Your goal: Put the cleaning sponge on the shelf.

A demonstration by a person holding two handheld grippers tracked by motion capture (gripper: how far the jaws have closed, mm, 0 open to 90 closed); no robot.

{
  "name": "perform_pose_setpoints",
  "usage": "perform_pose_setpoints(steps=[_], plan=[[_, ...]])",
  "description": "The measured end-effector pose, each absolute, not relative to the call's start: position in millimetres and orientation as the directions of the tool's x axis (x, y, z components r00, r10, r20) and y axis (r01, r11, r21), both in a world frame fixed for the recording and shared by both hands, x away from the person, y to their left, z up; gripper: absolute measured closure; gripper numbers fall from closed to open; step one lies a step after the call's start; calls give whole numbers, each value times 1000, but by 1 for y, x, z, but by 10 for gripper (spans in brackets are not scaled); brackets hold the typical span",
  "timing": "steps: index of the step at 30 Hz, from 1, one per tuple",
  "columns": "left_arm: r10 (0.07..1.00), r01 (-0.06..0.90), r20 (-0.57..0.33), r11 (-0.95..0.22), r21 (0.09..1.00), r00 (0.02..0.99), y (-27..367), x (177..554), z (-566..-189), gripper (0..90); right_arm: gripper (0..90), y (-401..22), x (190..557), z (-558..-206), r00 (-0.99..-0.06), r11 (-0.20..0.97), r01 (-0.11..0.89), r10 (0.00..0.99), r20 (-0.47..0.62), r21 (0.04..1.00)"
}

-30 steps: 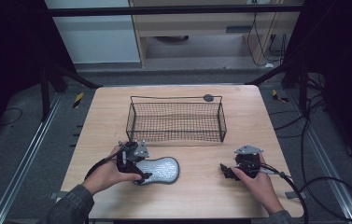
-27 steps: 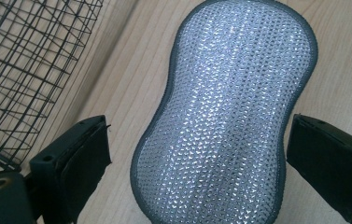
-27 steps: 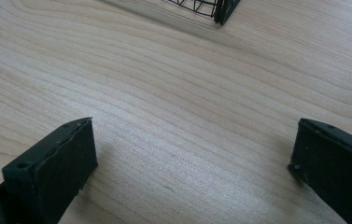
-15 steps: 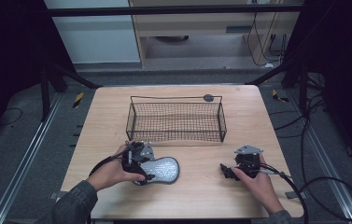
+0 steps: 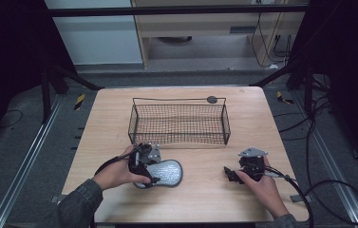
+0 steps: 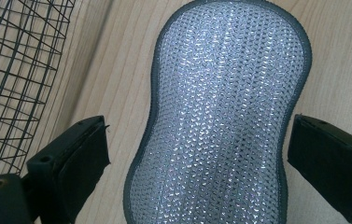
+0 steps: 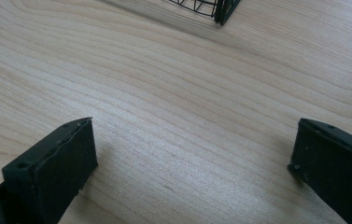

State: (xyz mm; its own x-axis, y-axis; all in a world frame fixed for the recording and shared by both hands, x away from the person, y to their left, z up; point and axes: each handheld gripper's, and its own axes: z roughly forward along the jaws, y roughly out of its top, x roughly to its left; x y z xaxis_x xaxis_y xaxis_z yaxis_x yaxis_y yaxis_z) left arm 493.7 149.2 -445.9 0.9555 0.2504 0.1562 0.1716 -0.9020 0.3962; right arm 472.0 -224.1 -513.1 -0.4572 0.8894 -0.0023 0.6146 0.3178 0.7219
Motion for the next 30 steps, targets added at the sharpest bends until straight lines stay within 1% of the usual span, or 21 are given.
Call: perform_pose_setpoints(steps=[10, 16, 30], plan=[[200, 138, 137, -920, 368, 970, 142, 494, -451, 42, 4, -224, 472, -513, -458, 318, 614, 889, -2, 722], [172, 124, 120, -935, 332, 978, 138, 494, -458, 42, 4, -224, 472, -513, -458, 318, 614, 889, -2, 722], [153, 122, 92, -952, 282, 984, 136, 501, -463, 41, 4, -224, 472, -513, -458, 318, 614, 889, -2, 722]])
